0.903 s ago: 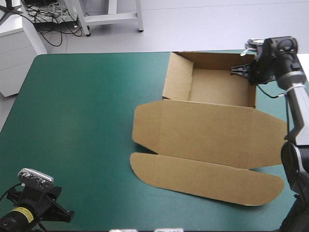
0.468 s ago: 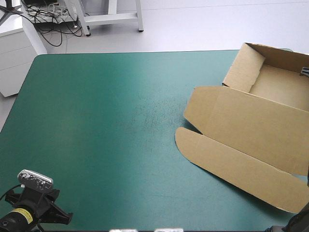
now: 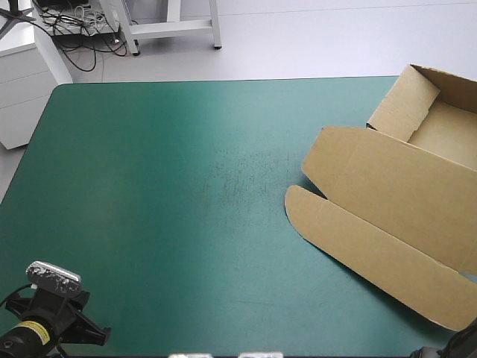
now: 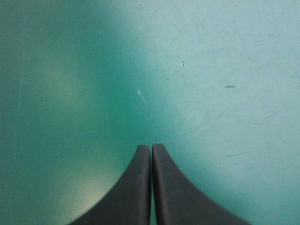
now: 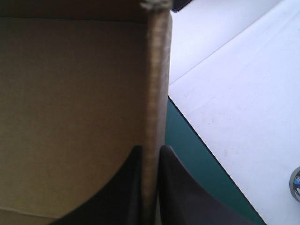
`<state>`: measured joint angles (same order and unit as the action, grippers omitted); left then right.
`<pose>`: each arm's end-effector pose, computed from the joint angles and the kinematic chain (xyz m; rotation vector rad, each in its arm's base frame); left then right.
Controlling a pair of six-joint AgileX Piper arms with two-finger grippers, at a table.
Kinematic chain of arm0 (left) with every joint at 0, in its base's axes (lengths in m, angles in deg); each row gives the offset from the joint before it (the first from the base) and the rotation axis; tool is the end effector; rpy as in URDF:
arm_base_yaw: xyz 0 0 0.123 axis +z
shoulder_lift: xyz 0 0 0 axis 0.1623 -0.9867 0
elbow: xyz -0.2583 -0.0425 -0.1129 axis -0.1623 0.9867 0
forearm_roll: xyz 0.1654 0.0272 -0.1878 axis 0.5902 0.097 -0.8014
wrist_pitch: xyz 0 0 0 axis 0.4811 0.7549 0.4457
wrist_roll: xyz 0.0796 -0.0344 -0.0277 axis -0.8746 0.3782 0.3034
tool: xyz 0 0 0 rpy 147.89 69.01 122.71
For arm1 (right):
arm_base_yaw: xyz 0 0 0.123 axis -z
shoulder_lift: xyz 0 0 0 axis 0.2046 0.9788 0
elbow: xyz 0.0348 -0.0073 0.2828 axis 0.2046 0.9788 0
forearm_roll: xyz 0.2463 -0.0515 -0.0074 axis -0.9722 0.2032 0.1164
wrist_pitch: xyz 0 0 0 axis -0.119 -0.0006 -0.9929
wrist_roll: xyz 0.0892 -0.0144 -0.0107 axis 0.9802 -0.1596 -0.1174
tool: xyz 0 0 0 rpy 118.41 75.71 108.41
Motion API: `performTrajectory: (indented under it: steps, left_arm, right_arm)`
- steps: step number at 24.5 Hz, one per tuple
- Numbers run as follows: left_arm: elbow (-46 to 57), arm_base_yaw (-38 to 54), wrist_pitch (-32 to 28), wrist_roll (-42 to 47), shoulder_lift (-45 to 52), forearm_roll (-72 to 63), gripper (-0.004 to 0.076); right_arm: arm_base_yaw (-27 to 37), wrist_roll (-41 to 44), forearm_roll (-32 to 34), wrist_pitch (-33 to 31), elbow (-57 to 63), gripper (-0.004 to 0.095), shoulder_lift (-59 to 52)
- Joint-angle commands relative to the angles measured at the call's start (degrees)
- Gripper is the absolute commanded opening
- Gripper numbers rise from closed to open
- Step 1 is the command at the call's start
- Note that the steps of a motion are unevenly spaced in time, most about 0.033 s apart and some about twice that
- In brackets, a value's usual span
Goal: Fold the box
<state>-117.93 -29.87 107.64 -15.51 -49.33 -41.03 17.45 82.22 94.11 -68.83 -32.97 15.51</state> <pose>0.0408 -0.0045 0.2678 0.4264 2.3705 -0.0115 0.3419 -0.2012 0.3755 0.7923 2.5248 -0.2695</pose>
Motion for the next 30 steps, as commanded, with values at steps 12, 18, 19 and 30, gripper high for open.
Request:
performTrajectory:
  steps: [12,18,19,30]
  left_arm:
    - [-1.4,-0.2,-2.6,0.2,-0.5,0.6,-0.001]
    - [-1.4,-0.2,-2.6,0.2,-0.5,0.6,-0.001]
    - [-1.4,-0.2,-2.6,0.2,-0.5,0.6,-0.001]
    - [-1.4,-0.2,-2.6,2.1,-0.5,0.4,-0.001]
  right_arm:
    - [0.5,1.4,-1.3,-0.5,-1.4,0.0252,-3.7]
    - [0.5,0.8,-4.9,-0.5,-1.4,0.0251,-6.0]
    - [0.5,0.1,-6.4,-0.5,-1.4,0.0251,-7.3]
    - [-0.2,-6.5,-22.2,-0.5,13.6,0.0251,-32.8]
